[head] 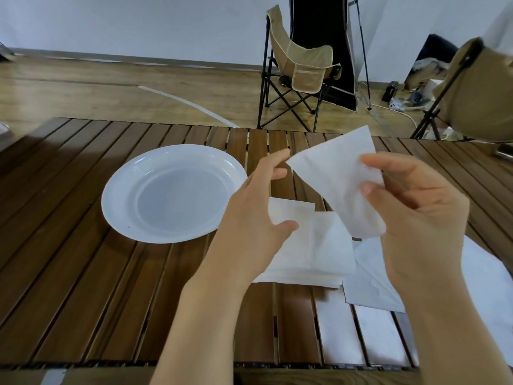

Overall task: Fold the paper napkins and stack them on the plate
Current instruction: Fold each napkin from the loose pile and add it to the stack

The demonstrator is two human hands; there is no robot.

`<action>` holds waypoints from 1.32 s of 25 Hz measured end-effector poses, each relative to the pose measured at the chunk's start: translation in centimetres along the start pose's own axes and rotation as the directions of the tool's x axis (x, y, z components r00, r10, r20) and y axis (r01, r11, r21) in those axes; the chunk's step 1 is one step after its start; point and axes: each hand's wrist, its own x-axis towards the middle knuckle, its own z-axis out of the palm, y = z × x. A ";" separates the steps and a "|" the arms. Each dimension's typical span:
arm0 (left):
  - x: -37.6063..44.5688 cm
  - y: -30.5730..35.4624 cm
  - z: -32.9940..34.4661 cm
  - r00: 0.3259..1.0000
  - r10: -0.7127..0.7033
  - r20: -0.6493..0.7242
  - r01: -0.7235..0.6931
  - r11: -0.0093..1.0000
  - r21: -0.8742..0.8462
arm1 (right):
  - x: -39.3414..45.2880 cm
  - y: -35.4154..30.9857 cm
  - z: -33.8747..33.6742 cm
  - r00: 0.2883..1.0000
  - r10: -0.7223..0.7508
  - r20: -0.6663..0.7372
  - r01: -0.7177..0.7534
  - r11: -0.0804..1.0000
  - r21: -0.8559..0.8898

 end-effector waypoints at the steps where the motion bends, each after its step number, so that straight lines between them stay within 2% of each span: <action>1: 0.0 0.1 0.1 1.000 0.019 0.011 -0.019 1.000 -0.004 | 0.0 -0.2 -0.1 1.000 0.005 0.018 -0.006 0.998 0.070; 6: 0.2 0.9 -0.1 0.985 0.157 -0.074 -0.158 0.987 -0.017 | 0.0 -1.0 -0.4 0.990 0.037 0.138 -0.085 0.931 0.354; 12: 0.6 0.3 -0.2 0.916 0.283 -0.283 -0.272 0.959 0.080 | -0.2 -1.8 -0.3 0.964 0.045 0.261 -0.150 0.906 0.397; 14: 0.6 0.3 -0.3 0.914 0.235 -0.331 -0.231 0.971 0.051 | -0.2 -2.0 -0.3 0.957 0.033 0.289 -0.154 0.902 0.404; 18: 0.5 0.7 -0.7 0.923 0.105 -0.370 -0.159 0.980 -0.119 | -0.2 -1.7 -0.2 0.923 0.013 0.385 -0.201 0.869 0.453; 20: 0.5 0.8 -0.9 0.919 0.054 -0.391 -0.135 0.973 -0.184 | 0.0 -1.3 -0.1 0.928 0.074 0.366 -0.247 0.856 0.455; 21: 0.6 0.9 -1.1 0.918 0.024 -0.396 -0.122 0.967 -0.224 | 0.1 -1.1 0.0 0.939 0.135 0.317 -0.261 0.879 0.400; 23: 0.5 1.1 -1.3 0.921 -0.038 -0.389 -0.092 0.946 -0.311 | 0.0 -0.5 0.3 0.948 0.248 0.198 -0.279 0.949 0.148; 24: 0.4 1.2 -1.4 0.924 -0.065 -0.377 -0.078 0.933 -0.352 | -0.2 -0.2 0.5 0.938 0.297 0.178 -0.306 0.952 0.022; 26: 0.2 1.7 -1.6 0.932 -0.131 -0.337 -0.037 0.892 -0.450 | -0.6 0.1 1.1 0.894 0.414 0.171 -0.404 0.910 -0.094; 29: 0.2 2.0 -1.8 0.942 -0.227 -0.248 0.051 0.827 -0.560 | -0.8 0.4 1.7 0.839 0.497 0.220 -0.484 0.868 -0.113; 33: 0.4 1.5 -1.7 0.946 -0.279 -0.164 0.160 0.843 -0.513 | -0.7 0.3 1.5 0.825 0.517 0.228 -0.526 0.850 -0.026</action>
